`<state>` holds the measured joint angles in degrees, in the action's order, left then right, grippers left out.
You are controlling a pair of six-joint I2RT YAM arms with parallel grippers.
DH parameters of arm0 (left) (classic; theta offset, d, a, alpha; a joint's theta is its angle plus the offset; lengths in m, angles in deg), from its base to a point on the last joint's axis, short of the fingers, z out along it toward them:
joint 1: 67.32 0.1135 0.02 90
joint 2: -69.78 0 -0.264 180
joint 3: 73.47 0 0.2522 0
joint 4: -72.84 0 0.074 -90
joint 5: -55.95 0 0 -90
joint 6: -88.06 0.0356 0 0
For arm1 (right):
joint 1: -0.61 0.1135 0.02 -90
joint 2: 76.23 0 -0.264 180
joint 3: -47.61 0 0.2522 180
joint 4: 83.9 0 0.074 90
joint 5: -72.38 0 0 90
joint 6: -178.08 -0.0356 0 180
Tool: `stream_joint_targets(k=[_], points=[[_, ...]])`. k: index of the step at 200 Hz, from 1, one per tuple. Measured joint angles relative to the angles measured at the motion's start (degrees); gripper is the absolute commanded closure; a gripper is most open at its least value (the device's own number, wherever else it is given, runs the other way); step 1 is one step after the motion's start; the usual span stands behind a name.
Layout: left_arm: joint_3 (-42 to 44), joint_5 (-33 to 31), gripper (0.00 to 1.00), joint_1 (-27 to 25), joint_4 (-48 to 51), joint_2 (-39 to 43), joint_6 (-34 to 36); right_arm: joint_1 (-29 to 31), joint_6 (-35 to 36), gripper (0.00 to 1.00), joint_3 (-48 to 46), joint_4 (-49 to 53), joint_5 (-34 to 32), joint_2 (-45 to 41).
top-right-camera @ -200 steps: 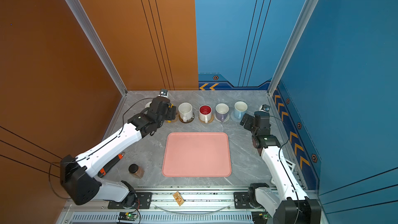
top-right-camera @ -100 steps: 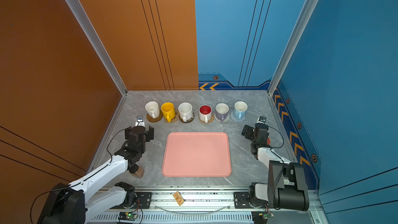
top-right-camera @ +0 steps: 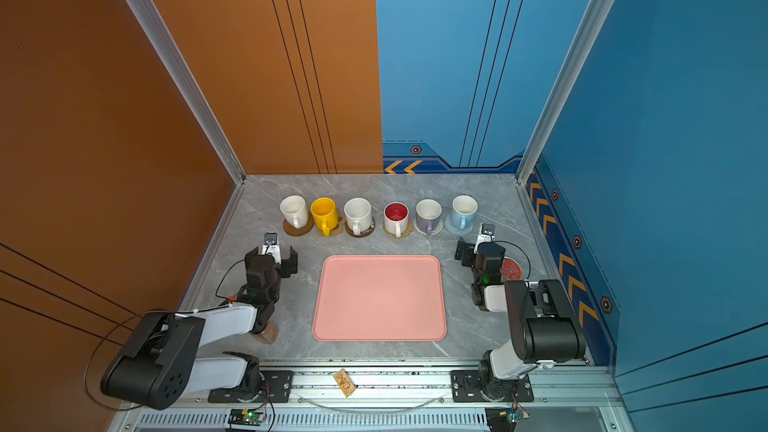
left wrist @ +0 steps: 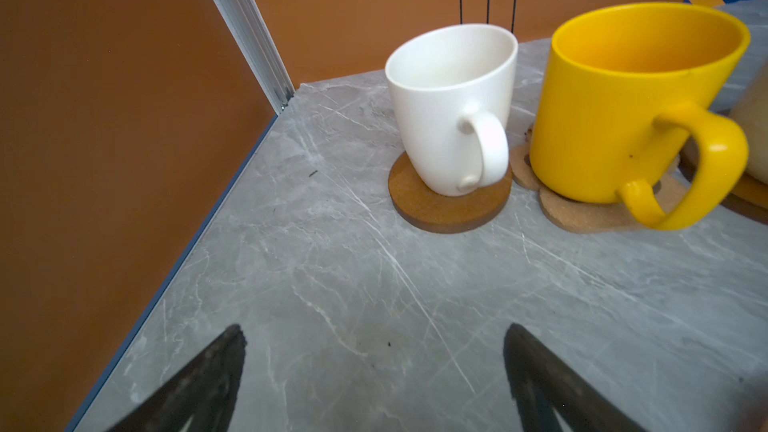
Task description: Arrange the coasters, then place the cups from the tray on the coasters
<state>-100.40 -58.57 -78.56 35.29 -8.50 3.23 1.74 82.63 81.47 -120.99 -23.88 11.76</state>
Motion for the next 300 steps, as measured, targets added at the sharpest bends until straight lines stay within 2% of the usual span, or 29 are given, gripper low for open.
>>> stream_joint_targets(k=[29,67,150,188,240,300], points=[[0.0,2.2,0.02,0.4,-9.9,-8.2,1.1,0.1,0.7,0.0,-0.6,-2.5,0.0,0.0],[-0.7,3.4,0.02,2.4,-15.0,-11.1,0.8,0.1,1.0,0.0,-0.5,-3.2,0.0,0.0],[-6.4,3.5,0.02,5.6,-7.5,-12.2,-3.3,1.2,1.7,0.0,0.0,-2.8,-1.5,0.0],[-6.4,3.6,0.02,5.7,-6.0,-12.2,-3.7,0.6,1.6,0.0,-4.0,-8.3,-1.1,0.0],[-6.4,3.6,0.02,5.7,-5.8,-12.2,-3.8,0.8,1.6,0.0,0.6,-4.4,-2.0,0.1],[-6.4,3.6,0.02,5.7,-5.8,-12.2,-3.8,0.8,1.6,0.0,0.7,-2.4,-1.5,0.1]])
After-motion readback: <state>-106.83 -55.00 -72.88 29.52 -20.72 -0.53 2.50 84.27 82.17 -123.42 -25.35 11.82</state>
